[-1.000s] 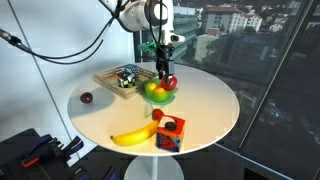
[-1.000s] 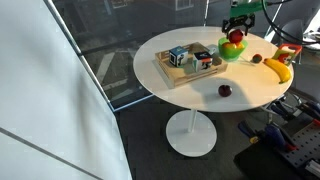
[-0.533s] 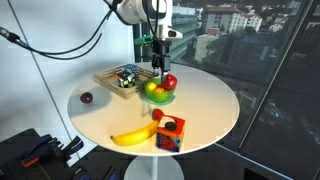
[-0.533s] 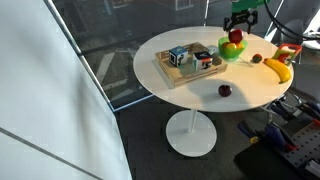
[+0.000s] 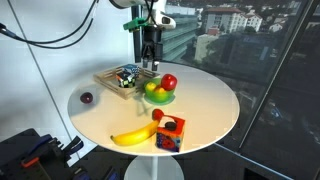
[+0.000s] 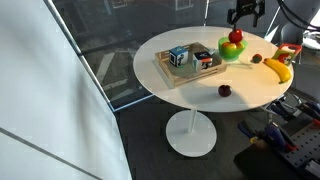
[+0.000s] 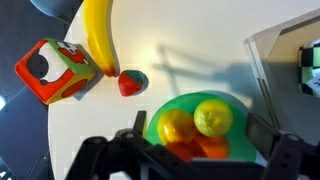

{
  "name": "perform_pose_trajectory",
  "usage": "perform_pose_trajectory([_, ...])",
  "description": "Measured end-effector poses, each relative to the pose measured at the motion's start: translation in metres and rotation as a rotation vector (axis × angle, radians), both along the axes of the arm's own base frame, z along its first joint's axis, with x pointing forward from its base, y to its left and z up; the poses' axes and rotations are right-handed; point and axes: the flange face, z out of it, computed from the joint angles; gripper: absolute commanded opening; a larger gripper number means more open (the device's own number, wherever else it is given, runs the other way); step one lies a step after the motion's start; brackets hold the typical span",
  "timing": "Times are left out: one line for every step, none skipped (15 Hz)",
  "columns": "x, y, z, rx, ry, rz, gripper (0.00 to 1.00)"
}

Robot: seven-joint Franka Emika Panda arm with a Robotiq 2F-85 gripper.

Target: Put the apple inside the bowl

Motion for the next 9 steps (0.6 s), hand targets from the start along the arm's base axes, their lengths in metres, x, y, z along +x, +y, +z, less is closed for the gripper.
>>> perform_pose_trajectory([-0.007,0.003,0.006,0.008,0.018,0.013,1.0])
perform_pose_trajectory([-0.014,0.007,0.012,0.016,0.035,0.025,1.0])
perform_pose_trajectory([-0.022,0.01,0.018,0.022,0.053,0.034,1.0])
perform_pose_trajectory([-0.03,0.013,0.023,0.028,0.071,0.041,1.0])
perform_pose_trajectory([-0.038,0.016,0.029,0.033,0.089,0.047,1.0])
perform_pose_trajectory([-0.047,0.019,0.034,0.037,0.104,0.051,1.0])
perform_pose_trajectory([-0.055,0.021,0.039,0.04,0.114,0.053,1.0])
perform_pose_trajectory([-0.062,0.023,0.044,0.043,0.119,0.055,1.0])
perform_pose_trajectory([-0.069,0.025,0.049,0.045,0.117,0.058,1.0])
